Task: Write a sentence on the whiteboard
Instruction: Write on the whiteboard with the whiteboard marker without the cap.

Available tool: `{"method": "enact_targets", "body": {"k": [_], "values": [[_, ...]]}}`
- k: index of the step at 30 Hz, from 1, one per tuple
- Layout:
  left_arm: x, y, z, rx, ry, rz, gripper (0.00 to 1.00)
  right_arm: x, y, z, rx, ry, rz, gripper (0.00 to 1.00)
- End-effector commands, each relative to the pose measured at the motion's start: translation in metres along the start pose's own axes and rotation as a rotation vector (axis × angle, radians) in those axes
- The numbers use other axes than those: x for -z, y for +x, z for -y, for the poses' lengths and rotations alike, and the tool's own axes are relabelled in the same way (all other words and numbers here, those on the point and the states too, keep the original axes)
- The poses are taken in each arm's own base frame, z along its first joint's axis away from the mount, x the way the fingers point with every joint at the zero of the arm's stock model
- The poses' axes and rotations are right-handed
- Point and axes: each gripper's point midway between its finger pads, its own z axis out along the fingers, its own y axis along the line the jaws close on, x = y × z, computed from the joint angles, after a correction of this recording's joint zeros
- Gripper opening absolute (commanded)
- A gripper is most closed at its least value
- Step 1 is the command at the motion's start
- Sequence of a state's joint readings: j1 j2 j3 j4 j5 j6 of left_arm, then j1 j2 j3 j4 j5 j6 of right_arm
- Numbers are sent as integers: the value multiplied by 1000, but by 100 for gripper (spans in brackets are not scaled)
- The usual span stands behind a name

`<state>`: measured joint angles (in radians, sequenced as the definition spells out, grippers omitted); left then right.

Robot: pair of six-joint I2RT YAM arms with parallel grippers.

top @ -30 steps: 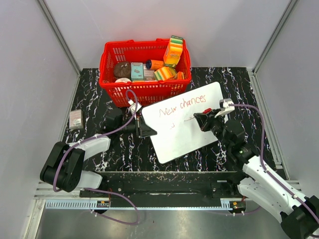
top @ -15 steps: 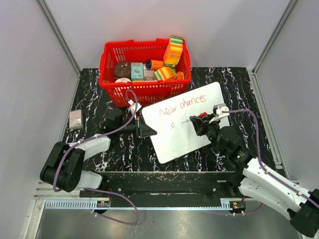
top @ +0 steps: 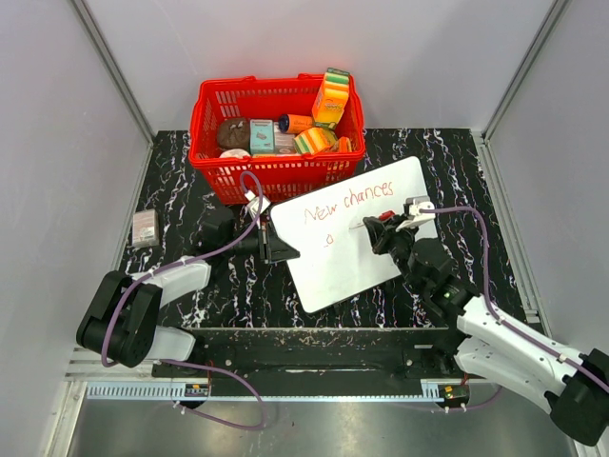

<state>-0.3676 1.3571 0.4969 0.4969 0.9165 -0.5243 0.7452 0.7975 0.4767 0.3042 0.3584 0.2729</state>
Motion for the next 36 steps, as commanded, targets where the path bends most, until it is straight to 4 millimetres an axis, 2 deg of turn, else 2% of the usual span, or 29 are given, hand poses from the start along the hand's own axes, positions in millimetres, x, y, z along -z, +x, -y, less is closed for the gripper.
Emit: {"method": "enact_targets", "body": {"k": [1, 11, 23, 31, 36], "values": [[-2, 28, -22, -82, -58, -74, 0, -7, -26, -4, -16, 13, 85, 0], [-2, 29, -22, -81, -55, -77, 0, -15, -18, -3, -6, 37, 54, 0], [-2, 30, -21, -81, -53, -80, 0, -16, -3, -17, 16, -44, -21, 0], [-2, 30, -22, -81, -56, -80, 0, -9, 14, -9, 13, -19, -80, 0], [-2, 30, -22, -82, -55, -82, 0, -6, 18, -1, 10, 14, -84, 0]]}}
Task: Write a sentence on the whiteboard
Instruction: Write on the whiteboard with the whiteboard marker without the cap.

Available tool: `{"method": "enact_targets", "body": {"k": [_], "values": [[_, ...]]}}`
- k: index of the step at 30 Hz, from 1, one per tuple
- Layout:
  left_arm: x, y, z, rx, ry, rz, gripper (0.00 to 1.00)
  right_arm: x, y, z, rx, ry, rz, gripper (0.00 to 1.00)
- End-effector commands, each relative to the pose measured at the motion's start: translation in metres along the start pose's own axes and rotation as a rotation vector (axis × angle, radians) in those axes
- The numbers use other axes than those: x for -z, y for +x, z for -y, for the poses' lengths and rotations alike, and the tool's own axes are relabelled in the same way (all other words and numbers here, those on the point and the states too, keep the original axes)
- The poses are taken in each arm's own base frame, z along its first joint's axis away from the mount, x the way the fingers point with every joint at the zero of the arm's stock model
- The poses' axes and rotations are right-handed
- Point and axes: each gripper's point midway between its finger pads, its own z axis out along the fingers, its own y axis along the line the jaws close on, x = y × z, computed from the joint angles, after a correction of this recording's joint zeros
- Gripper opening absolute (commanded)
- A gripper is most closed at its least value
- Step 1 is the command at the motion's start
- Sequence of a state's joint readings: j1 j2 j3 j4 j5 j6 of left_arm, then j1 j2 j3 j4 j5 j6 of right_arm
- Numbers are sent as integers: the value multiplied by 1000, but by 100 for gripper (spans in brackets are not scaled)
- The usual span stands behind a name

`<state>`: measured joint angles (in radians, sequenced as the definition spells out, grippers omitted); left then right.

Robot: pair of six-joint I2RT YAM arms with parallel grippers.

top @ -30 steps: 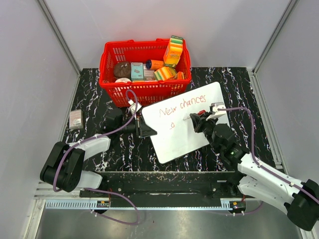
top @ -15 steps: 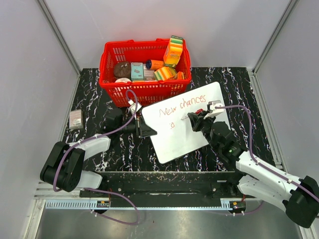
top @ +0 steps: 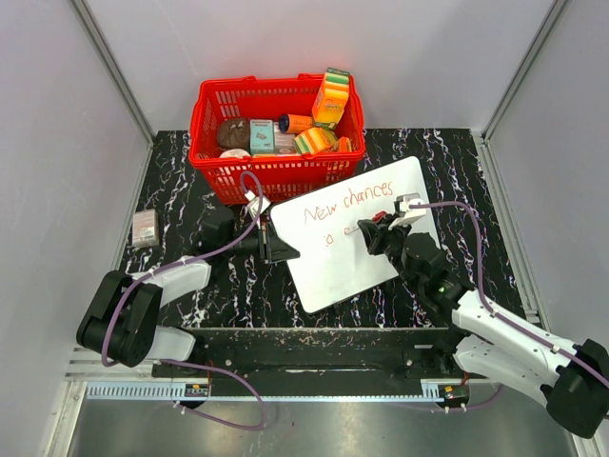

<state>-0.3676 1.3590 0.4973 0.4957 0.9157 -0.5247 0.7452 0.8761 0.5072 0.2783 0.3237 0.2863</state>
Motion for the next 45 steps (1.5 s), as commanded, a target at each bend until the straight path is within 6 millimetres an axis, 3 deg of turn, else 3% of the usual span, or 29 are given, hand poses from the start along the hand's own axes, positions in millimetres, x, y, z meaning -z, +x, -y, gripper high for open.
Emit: {"method": "enact_targets", "body": {"k": [1, 13, 30, 45], "values": [[-2, 30, -21, -84, -55, -80, 0, 3, 0, 4, -3, 27, -8, 0], [-2, 29, -22, -83, -59, -80, 0, 0, -6, 16, -6, 107, 19, 0], [-2, 30, -21, -85, -55, -82, 0, -9, -33, 8, -21, 106, 88, 0], [-2, 30, -21, -87, -56, -82, 0, -4, -11, 14, 4, 106, 21, 0]]}}
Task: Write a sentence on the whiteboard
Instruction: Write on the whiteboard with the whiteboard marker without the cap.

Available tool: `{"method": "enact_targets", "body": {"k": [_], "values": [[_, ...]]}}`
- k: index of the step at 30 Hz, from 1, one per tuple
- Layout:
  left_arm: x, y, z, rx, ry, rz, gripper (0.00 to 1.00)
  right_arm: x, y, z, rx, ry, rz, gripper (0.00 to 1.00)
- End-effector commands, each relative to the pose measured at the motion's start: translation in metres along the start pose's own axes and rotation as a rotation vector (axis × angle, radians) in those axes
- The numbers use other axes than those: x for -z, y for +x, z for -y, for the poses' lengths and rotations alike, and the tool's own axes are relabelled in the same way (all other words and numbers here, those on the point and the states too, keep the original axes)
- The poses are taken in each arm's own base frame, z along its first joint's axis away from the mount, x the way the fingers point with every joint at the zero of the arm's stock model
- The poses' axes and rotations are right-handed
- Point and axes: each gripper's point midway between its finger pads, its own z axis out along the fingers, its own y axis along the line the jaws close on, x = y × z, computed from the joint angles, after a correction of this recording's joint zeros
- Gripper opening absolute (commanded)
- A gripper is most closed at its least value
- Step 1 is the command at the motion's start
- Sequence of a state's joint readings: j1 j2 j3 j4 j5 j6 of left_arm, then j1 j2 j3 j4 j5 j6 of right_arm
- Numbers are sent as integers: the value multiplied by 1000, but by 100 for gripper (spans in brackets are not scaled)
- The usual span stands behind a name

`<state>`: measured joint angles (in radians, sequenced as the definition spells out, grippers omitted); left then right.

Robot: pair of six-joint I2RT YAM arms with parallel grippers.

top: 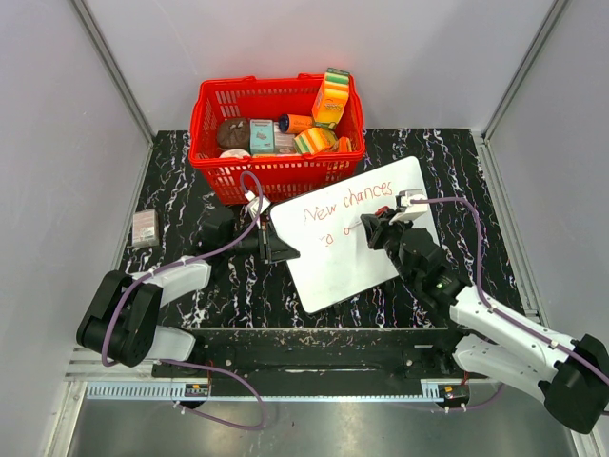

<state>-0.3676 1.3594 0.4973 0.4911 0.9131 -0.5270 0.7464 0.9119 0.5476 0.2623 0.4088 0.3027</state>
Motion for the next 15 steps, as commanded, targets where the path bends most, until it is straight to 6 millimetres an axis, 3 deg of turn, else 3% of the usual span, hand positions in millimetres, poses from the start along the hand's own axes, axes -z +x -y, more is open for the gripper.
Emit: {"method": "enact_targets", "body": {"k": [1, 15], "values": [[-2, 29, -20, -93, -53, -80, 0, 3, 0, 5, 18, 24, -2, 0], [-2, 28, -20, -93, -54, -79, 0, 7, 26, 10, 22, 26, -87, 0]]}}
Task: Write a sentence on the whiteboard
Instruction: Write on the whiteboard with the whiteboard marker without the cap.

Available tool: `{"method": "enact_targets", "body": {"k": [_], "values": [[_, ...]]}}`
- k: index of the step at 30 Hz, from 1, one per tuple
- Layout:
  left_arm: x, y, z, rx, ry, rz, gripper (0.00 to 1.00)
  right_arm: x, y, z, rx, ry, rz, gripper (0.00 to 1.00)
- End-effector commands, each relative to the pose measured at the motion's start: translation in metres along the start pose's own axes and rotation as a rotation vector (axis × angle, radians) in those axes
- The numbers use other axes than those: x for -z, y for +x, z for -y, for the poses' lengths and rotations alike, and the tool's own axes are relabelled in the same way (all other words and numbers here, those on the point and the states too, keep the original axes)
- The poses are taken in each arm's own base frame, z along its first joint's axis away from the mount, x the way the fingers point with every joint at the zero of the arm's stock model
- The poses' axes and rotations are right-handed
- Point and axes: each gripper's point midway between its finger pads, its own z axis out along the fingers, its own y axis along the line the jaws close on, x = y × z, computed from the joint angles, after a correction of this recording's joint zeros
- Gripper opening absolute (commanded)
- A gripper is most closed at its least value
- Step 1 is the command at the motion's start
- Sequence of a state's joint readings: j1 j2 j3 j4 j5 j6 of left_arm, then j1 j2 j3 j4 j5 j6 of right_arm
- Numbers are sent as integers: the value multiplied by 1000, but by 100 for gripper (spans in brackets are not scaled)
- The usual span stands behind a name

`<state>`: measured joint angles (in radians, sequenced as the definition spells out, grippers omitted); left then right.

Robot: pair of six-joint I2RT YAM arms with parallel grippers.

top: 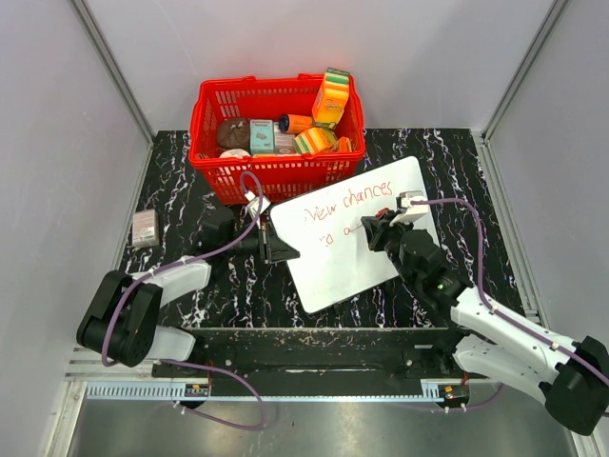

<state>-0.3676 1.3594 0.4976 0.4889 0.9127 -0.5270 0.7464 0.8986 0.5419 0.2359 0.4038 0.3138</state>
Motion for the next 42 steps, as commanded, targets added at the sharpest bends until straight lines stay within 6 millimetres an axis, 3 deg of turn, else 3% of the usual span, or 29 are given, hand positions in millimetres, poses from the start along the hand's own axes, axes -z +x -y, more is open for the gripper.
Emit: {"method": "enact_targets", "body": {"k": [1, 9, 25, 32, 42], "values": [[-2, 29, -21, -93, -54, -79, 0, 5, 24, 10, 28, 25, -75, 0], [-2, 28, -21, -94, -54, -77, 0, 11, 31, 14, 32, 31, -100, 0], [-3, 28, -22, -92, -54, -80, 0, 16, 47, 5, -14, -32, -148, 0], [-3, 28, -22, -92, -56, -79, 0, 14, 31, -2, -74, -39, -105, 0], [-3, 28, -21, -95, -54, -79, 0, 36, -27, -20, -126, -145, 52, 0]]}}
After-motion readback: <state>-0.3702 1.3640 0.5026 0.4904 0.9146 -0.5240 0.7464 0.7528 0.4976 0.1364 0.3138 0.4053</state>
